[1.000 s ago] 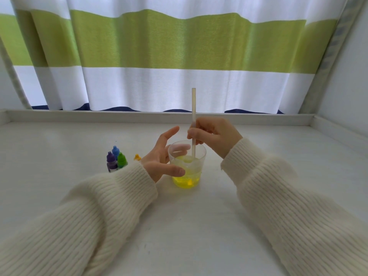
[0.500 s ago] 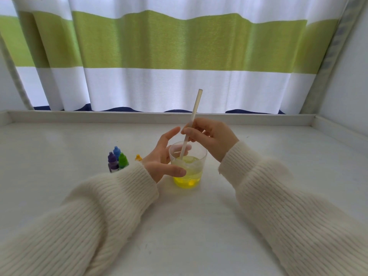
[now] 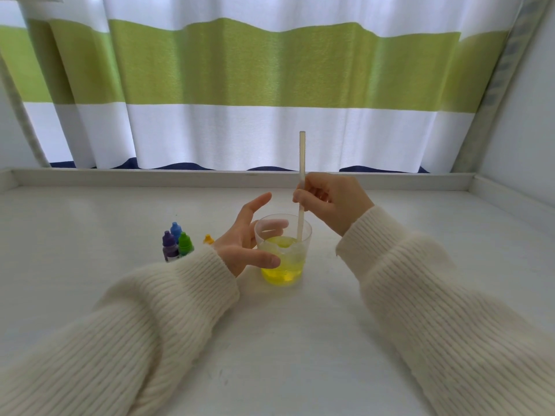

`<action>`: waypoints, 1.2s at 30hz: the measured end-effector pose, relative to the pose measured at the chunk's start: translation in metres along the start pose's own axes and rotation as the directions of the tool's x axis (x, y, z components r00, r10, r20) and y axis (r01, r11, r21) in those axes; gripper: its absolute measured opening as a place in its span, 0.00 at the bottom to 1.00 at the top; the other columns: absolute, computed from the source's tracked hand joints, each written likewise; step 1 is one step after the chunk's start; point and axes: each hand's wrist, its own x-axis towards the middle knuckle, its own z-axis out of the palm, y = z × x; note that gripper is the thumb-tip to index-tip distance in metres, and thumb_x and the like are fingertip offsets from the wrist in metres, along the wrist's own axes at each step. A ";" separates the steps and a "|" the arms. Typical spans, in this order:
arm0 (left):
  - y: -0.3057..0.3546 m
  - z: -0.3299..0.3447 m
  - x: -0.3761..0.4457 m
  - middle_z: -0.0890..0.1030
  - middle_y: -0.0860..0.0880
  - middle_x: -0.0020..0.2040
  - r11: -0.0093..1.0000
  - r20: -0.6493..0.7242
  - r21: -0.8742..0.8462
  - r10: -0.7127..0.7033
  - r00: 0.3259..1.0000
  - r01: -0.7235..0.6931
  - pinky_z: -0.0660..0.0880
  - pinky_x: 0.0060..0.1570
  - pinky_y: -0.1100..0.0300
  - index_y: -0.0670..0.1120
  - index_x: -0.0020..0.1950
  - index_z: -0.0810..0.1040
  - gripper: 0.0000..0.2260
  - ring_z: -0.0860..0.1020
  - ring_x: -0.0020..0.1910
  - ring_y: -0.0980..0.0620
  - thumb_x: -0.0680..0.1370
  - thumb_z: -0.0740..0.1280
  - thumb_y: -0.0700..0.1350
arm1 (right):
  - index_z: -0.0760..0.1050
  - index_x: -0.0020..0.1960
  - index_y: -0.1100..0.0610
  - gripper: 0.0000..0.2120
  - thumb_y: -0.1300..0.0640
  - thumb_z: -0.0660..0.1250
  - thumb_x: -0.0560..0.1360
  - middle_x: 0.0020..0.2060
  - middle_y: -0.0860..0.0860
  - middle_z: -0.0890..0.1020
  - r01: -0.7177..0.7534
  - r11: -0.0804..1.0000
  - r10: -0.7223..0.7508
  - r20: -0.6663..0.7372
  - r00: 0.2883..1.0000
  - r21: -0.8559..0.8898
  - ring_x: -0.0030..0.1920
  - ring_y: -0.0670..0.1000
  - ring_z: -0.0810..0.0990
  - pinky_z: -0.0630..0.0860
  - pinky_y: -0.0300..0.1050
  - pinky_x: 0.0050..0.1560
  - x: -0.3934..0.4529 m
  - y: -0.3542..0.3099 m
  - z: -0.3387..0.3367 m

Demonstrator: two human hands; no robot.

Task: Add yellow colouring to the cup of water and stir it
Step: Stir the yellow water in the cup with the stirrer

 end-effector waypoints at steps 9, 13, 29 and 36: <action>0.001 0.000 -0.002 0.76 0.50 0.58 1.000 0.011 -0.006 0.005 1.000 -0.005 0.74 0.52 0.56 0.67 0.59 0.61 0.43 0.73 0.58 0.53 0.56 0.71 0.31 | 0.78 0.39 0.57 0.07 0.56 0.64 0.73 0.33 0.51 0.81 -0.024 0.979 0.013 0.054 0.998 0.201 0.36 0.48 0.81 0.78 0.47 0.45 -0.005 -0.009 0.002; -0.003 -0.003 0.001 0.79 0.53 0.55 1.000 0.033 0.017 0.010 0.999 -0.010 0.75 0.48 0.59 0.67 0.60 0.60 0.43 0.75 0.57 0.55 0.58 0.71 0.31 | 0.78 0.40 0.55 0.06 0.56 0.65 0.73 0.34 0.48 0.82 -0.038 0.956 0.014 0.082 0.997 0.290 0.36 0.46 0.81 0.78 0.42 0.44 -0.005 -0.013 0.007; -0.007 -0.007 0.004 0.80 0.57 0.52 0.999 0.028 0.045 -0.001 1.000 0.000 0.77 0.45 0.61 0.69 0.58 0.61 0.42 0.77 0.53 0.57 0.58 0.72 0.31 | 0.78 0.46 0.55 0.07 0.53 0.63 0.75 0.37 0.47 0.81 0.014 0.999 -0.013 -0.015 1.000 0.034 0.37 0.41 0.76 0.68 0.24 0.38 -0.001 -0.002 0.010; -0.007 -0.006 0.003 0.79 0.56 0.54 0.999 0.006 0.042 0.004 1.000 -0.004 0.76 0.46 0.61 0.69 0.58 0.61 0.42 0.75 0.55 0.58 0.58 0.73 0.32 | 0.77 0.42 0.57 0.07 0.55 0.63 0.73 0.34 0.50 0.80 0.009 1.000 -0.009 -0.016 1.000 0.016 0.35 0.48 0.78 0.77 0.42 0.41 -0.002 -0.004 0.003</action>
